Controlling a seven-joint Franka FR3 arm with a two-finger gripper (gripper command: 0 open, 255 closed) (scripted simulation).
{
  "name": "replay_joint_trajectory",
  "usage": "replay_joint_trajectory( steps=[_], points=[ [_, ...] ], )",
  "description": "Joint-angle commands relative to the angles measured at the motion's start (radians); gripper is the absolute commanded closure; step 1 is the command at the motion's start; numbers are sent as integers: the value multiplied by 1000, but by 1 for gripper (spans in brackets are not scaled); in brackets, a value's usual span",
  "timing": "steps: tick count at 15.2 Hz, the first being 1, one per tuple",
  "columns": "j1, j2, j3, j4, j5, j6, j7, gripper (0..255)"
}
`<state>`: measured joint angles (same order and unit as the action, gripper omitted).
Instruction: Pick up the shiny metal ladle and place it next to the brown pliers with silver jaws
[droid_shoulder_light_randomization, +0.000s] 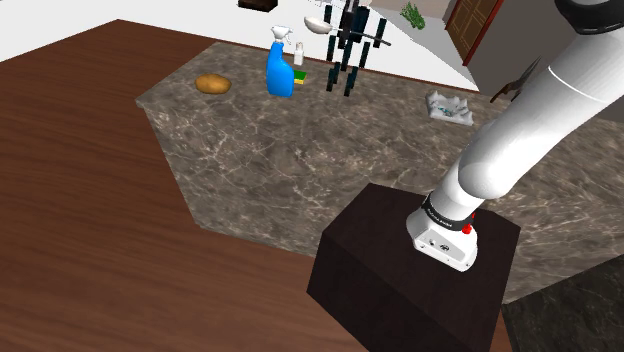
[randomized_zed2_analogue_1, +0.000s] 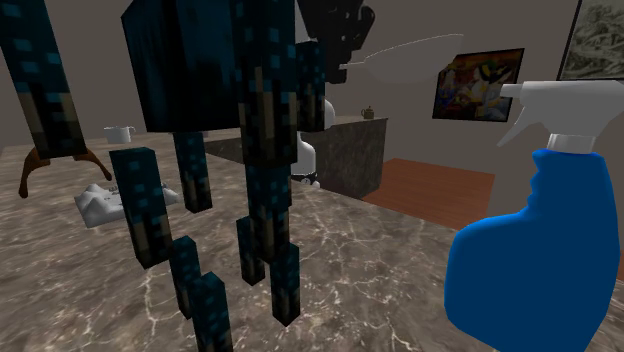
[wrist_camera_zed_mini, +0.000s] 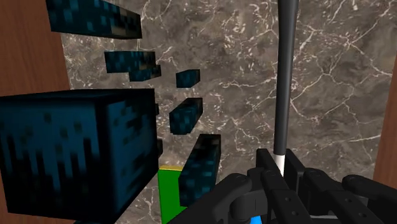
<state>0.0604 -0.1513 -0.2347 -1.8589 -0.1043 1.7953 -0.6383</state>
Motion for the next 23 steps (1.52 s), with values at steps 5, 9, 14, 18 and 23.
replay_joint_trajectory(
  steps=[5, 9, 14, 18, 23],
  points=[
    [1, 12, 1, 92, 4, -81, -7, 255],
    [2, 24, 1, 160, 8, -137, -13, 255],
    [-4, 6, -5, 191, 4, -183, -29, 255],
    [-29, -116, -30, 69, -27, -176, -72, 255],
    [-66, -255, -66, -50, -70, -185, -135, 255]
  ],
)
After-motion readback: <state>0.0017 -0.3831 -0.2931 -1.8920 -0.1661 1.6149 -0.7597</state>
